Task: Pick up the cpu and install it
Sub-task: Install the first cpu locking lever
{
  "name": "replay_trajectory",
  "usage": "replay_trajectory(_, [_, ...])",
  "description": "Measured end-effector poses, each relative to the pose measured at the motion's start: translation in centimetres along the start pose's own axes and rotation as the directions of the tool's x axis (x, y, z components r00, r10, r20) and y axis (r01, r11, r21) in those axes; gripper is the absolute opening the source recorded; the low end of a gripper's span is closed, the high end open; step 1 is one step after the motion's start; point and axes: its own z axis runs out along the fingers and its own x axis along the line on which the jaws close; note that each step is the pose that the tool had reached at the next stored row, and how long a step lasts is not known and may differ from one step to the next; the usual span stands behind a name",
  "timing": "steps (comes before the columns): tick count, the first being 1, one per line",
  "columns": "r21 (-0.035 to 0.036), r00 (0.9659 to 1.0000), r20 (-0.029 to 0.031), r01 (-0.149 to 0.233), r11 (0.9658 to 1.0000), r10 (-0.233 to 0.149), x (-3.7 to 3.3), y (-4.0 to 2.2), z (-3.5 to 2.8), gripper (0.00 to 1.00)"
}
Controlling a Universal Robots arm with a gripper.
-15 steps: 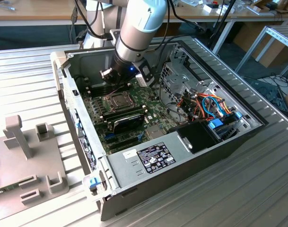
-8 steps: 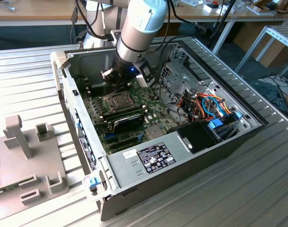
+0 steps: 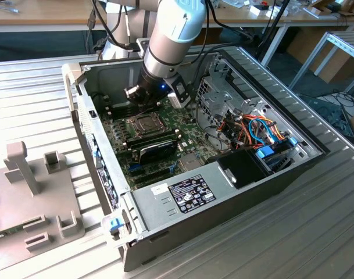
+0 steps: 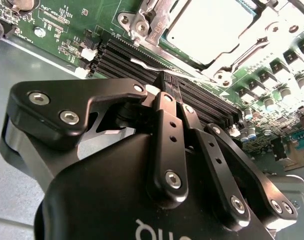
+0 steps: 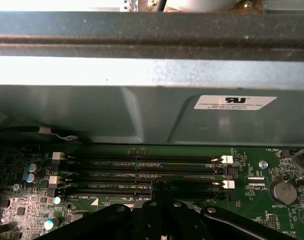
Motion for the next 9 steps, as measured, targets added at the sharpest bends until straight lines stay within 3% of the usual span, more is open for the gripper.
replay_trajectory(9, [0.0013, 1.0000, 0.0004, -0.001, 1.0000, 0.001, -0.11, -0.04, 0.15, 0.11])
